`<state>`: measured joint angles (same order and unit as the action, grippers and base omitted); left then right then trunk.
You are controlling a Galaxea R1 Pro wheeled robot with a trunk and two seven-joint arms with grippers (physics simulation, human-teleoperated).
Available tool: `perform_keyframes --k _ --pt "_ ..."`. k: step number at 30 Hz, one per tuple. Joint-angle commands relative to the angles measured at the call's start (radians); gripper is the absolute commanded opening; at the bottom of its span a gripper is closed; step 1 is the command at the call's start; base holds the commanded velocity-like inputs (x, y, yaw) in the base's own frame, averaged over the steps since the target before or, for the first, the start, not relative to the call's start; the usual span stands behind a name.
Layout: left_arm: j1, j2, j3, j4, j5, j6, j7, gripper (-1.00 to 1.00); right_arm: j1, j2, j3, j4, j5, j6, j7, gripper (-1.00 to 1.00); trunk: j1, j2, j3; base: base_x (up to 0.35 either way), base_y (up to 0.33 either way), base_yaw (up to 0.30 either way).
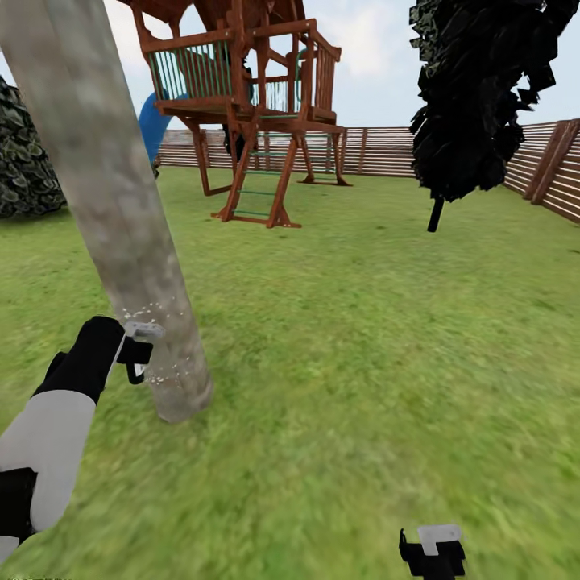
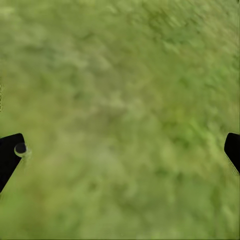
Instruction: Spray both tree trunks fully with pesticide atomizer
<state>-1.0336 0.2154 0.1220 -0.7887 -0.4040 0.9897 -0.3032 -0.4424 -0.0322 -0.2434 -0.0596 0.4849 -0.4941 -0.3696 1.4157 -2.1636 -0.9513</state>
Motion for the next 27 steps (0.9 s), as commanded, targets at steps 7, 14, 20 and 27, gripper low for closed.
perform_keyframes --k 7,14,20,27 --pt "0.075 -0.002 0.003 -0.002 -0.009 -0.001 -0.01 -1.0 -0.001 0.0 -0.007 0.003 0.011 -0.003 -0.003 1.0 0.0 0.0 -0.001 0.241 -0.185 0.244" --pt "0.227 -0.009 0.095 0.0 0.049 -0.178 -0.007 -1.0 -0.001 0.001 -0.007 0.003 0.011 -0.003 -0.003 1.0 0.0 0.0 -0.001 0.229 -0.196 0.007" --pt "0.301 -0.013 0.148 0.002 0.076 -0.28 0.068 -1.0 -0.001 0.002 -0.007 0.003 0.012 -0.003 -0.003 1.0 0.0 0.0 -0.001 0.234 -0.199 0.087" --pt "0.314 -0.034 0.146 0.078 0.181 -0.347 0.237 -1.0 -0.001 0.001 -0.007 0.004 0.013 -0.003 -0.003 1.0 0.0 0.0 -0.001 0.225 -0.203 0.124"
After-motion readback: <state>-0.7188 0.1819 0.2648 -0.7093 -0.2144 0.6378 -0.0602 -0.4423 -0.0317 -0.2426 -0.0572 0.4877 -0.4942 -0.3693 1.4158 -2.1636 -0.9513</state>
